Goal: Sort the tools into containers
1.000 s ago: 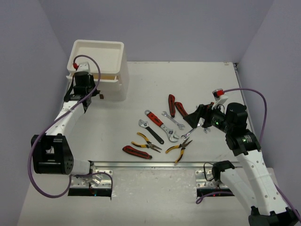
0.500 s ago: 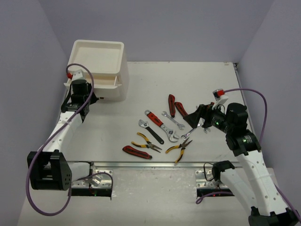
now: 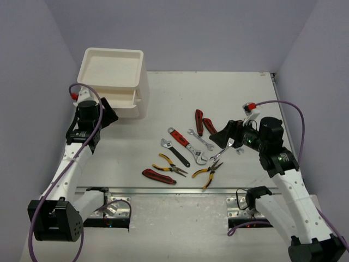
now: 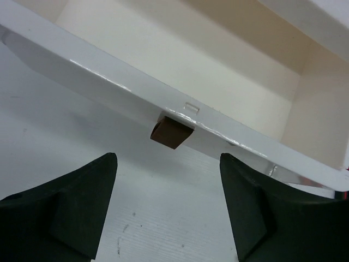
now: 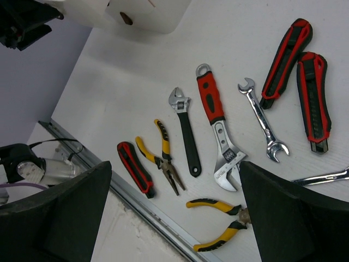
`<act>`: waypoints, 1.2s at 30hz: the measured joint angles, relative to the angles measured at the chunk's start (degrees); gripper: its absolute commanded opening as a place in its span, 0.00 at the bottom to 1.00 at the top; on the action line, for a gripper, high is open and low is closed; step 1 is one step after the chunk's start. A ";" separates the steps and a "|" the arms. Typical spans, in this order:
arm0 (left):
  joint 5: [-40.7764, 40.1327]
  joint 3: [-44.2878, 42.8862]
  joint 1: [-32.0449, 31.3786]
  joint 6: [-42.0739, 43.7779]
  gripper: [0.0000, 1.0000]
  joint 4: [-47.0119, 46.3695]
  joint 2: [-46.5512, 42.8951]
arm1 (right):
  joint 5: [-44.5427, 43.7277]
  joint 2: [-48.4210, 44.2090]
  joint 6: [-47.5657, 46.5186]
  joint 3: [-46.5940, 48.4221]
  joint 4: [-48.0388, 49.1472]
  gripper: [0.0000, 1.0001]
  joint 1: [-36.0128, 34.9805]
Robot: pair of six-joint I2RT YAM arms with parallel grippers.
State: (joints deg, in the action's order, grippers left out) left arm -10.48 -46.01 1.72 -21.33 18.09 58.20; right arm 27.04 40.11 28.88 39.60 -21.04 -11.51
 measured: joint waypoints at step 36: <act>0.52 5.68 -5.52 -1.37 1.00 10.80 -31.74 | -31.59 73.35 -7.93 43.20 -12.00 0.56 -13.34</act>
State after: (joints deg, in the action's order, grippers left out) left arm -9.96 -40.34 -3.81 -22.71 28.89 26.46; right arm -4.55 113.46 20.95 82.81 -33.03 -24.85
